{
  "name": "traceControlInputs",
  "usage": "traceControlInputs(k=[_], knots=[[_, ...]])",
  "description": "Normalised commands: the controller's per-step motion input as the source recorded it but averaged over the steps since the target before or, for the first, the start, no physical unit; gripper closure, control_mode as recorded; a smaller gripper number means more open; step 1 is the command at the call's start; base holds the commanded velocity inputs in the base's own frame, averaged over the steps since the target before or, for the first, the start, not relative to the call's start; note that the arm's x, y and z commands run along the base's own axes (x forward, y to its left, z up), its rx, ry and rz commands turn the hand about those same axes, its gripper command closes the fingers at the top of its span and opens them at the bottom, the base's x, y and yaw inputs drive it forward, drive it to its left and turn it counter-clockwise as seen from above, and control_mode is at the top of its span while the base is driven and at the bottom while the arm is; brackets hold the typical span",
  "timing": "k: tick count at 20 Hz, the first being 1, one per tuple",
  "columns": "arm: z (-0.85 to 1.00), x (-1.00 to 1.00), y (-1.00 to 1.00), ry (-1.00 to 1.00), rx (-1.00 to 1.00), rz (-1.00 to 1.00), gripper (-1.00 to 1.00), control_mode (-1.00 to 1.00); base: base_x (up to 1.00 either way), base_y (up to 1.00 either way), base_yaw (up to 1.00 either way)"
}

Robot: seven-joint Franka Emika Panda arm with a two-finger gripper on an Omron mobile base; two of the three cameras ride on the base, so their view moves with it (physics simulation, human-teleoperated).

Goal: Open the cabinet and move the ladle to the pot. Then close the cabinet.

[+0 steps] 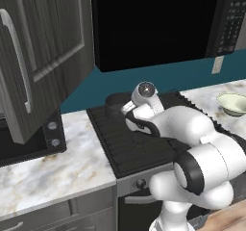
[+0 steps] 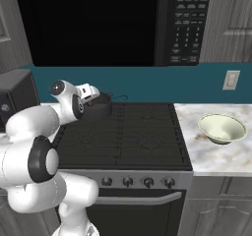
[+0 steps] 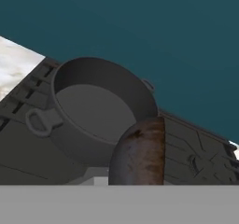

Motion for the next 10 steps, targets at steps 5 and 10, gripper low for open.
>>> traceControlInputs(k=[5, 10], knots=[[-0.12, 0.18, 0.03, 0.0, 0.0, -0.01, 1.0, -1.0, 0.0, 0.0, 0.0], [-0.03, 0.19, 0.0, 0.0, 0.0, -0.01, 1.0, -1.0, 0.0, 0.0, 0.0]])
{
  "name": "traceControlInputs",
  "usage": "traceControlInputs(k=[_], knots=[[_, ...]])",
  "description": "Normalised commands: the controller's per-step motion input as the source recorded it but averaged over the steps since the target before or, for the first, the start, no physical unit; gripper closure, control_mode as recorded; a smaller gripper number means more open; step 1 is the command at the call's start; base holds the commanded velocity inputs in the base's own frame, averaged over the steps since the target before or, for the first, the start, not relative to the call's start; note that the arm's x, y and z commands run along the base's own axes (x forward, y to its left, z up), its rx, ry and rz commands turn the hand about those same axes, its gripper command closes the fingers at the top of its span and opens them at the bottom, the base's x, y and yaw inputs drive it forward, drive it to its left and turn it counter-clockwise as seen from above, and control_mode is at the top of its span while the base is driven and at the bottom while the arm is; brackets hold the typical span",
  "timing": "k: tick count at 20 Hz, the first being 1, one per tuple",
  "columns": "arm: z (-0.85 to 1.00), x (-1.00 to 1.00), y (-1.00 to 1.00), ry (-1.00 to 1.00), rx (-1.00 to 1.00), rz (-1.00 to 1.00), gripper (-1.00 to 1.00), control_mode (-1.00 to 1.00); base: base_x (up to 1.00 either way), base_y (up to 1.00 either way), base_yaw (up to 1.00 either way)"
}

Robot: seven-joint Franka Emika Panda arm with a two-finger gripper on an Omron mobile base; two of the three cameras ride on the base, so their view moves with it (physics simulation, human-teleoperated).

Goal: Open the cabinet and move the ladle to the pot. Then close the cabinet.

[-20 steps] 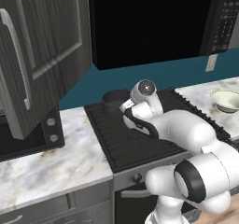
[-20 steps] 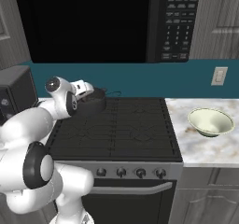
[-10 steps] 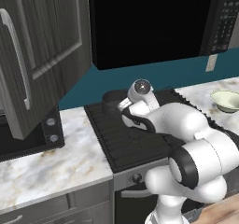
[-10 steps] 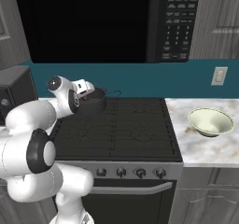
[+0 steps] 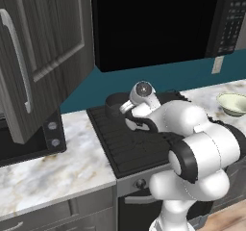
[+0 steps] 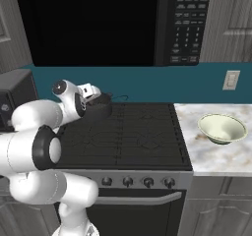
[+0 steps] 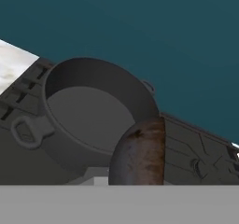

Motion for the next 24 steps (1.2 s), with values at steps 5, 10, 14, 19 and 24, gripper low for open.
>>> traceControlInputs(k=[5, 10, 14, 19, 24], knots=[[0.0, 0.18, 0.0, 0.0, 0.0, -0.02, 1.0, -1.0, 0.0, 0.0, 0.0], [0.0, 0.17, 0.03, 0.0, 0.0, -0.02, 1.0, -1.0, 0.0, 0.0, 0.0], [-0.01, 0.16, 0.01, 0.02, 0.0, -0.02, 1.0, -1.0, 0.0, 0.0, 0.0], [0.0, 0.14, 0.0, 0.06, 0.01, -0.02, 1.0, -1.0, 0.0, 0.0, 0.0], [0.0, 0.18, 0.02, 0.1, 0.02, -0.02, 1.0, -1.0, 0.0, 0.0, 0.0]])
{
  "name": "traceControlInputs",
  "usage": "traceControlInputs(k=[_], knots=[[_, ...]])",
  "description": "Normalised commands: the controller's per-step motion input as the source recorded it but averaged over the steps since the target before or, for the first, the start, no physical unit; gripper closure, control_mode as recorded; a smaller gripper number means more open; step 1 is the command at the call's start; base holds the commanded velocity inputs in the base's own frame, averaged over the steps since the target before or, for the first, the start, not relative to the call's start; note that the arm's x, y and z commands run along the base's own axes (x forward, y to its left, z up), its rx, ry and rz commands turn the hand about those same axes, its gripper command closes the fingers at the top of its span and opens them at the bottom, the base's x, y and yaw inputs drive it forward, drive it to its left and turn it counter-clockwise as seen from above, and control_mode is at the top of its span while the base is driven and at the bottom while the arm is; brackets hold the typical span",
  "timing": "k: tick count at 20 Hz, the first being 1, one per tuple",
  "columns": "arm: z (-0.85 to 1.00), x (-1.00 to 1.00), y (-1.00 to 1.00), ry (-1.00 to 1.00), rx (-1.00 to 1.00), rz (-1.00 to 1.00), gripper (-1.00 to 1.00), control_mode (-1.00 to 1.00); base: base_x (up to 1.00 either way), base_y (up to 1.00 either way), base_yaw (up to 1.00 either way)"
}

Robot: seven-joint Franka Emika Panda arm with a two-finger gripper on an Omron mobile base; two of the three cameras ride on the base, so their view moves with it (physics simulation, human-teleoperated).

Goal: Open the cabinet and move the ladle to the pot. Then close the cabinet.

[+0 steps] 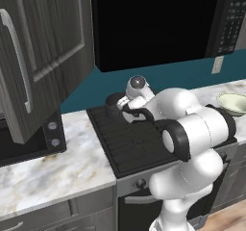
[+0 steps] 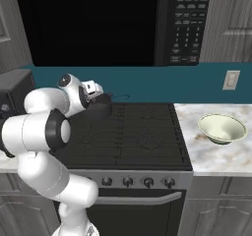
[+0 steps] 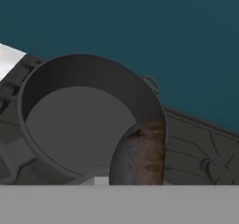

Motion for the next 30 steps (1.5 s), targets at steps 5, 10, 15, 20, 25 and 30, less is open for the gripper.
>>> traceControlInputs(k=[5, 10, 15, 20, 25, 30], knots=[[-0.01, 0.2, 0.03, 0.06, 0.02, -0.02, 1.0, -1.0, 0.0, 0.0, 0.0], [-0.12, 0.21, 0.06, 0.0, 0.0, -0.02, 1.0, -1.0, 0.0, 0.0, 0.0], [-0.27, 0.23, 0.03, 0.0, 0.0, -0.02, 1.0, -1.0, 0.0, 0.0, 0.0], [-0.18, 0.2, 0.0, 0.0, 0.0, -0.02, 1.0, -1.0, 0.0, 0.0, 0.0], [-0.05, 0.15, 0.03, 0.0, 0.0, -0.03, 1.0, -1.0, 0.0, 0.0, 0.0], [-0.1, 0.08, 0.03, 0.0, 0.0, -0.02, 1.0, -1.0, 0.0, 0.0, 0.0]])
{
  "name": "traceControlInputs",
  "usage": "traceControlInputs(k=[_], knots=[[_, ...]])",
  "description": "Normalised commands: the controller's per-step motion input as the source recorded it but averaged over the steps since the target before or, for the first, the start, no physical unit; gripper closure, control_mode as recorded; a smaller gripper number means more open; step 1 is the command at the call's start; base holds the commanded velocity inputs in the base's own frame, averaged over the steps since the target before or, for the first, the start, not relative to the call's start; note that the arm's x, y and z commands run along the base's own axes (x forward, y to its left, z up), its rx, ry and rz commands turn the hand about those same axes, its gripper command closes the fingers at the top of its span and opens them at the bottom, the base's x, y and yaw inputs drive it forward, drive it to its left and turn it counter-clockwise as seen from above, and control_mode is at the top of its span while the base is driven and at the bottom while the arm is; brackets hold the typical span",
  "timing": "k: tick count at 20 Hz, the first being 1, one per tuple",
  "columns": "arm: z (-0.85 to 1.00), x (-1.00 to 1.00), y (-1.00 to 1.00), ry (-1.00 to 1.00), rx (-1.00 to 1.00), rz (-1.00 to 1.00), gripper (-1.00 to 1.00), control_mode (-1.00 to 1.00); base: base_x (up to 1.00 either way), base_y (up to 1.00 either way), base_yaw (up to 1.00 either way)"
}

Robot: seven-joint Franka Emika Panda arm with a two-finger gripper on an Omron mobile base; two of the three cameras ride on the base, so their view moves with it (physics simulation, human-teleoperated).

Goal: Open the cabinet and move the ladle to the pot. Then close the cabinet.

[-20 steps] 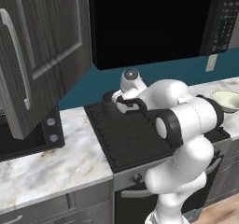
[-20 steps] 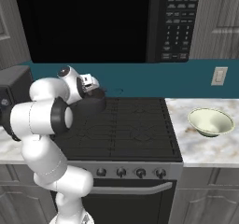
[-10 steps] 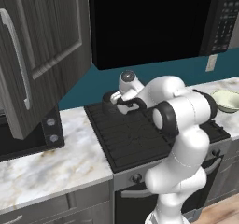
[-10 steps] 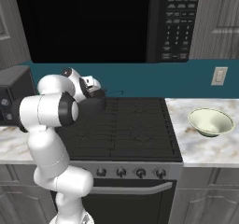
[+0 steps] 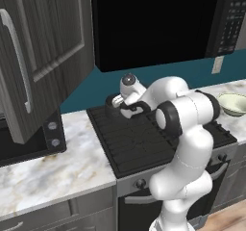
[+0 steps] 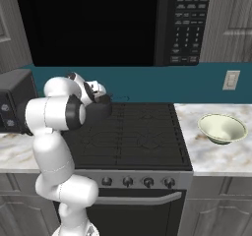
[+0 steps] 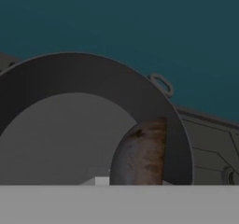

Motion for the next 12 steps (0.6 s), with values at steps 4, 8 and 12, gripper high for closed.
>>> traceControlInputs(k=[4, 8, 12], knots=[[-0.14, 0.08, 0.05, 0.0, 0.0, -0.02, 1.0, -1.0, 0.0, 0.0, 0.0], [-0.11, 0.07, 0.04, 0.0, 0.0, -0.02, 1.0, -1.0, 0.0, 0.0, 0.0], [-0.12, 0.09, 0.06, 0.0, 0.0, -0.02, 1.0, -1.0, 0.0, 0.0, 0.0]])
